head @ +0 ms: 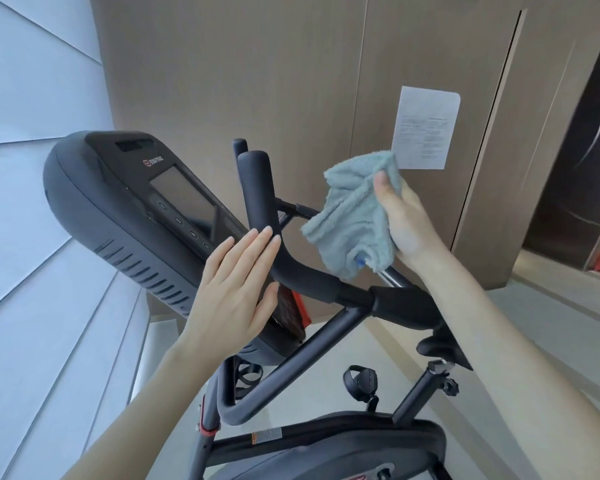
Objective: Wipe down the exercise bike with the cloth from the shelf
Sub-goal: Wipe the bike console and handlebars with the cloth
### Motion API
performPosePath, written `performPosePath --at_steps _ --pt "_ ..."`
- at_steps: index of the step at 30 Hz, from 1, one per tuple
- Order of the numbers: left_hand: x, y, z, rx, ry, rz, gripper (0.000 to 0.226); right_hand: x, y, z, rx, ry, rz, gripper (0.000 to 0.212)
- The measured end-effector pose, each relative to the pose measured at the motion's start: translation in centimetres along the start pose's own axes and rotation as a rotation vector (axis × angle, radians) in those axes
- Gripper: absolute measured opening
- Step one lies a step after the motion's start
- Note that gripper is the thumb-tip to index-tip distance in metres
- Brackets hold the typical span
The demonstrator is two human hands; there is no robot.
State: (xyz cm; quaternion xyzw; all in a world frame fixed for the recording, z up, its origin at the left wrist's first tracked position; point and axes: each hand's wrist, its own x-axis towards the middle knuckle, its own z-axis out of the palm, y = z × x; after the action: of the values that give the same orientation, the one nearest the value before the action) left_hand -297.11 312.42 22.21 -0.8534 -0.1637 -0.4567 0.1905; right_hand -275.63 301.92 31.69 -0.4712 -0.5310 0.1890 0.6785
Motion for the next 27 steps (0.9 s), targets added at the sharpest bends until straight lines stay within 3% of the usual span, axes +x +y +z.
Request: performPosePath --at_steps 3,7,10,15,19,22,25,27 --pt "0.1 0.3 0.3 -0.032 0.013 -0.021 0.050 0.8 -0.3 2.9 -0.124 -0.033 -0.036 0.031" --pt "-0.3 0.4 0.0 -0.069 0.037 -0.047 0.049 -0.7 3.2 7.2 -0.438 -0.285 0.041 0.059" --pt "-0.6 0.3 -0.4 -0.075 0.040 -0.067 0.048 -1.2 4.8 7.0 -0.638 -0.362 -0.028 0.052" --pt "-0.5 0.5 -0.6 -0.067 0.013 -0.085 0.047 -1.7 5.8 6.2 -0.817 -0.326 0.028 0.050" --pt "-0.3 0.7 -0.4 -0.068 0.003 -0.084 0.047 -3.5 6.3 5.5 -0.953 -0.252 -0.255 0.032" --pt "-0.1 0.7 -0.2 -0.068 0.003 -0.071 0.047 -5.0 7.0 4.0 -1.194 -0.271 -0.433 0.047" --pt "0.0 0.5 -0.1 -0.066 0.001 -0.070 0.047 -6.3 7.1 2.2 -1.336 -0.278 -0.484 0.050" --pt "0.1 0.3 -0.1 -0.059 0.002 -0.065 0.047 -6.2 6.4 0.9 -1.277 -0.260 -0.452 0.047"
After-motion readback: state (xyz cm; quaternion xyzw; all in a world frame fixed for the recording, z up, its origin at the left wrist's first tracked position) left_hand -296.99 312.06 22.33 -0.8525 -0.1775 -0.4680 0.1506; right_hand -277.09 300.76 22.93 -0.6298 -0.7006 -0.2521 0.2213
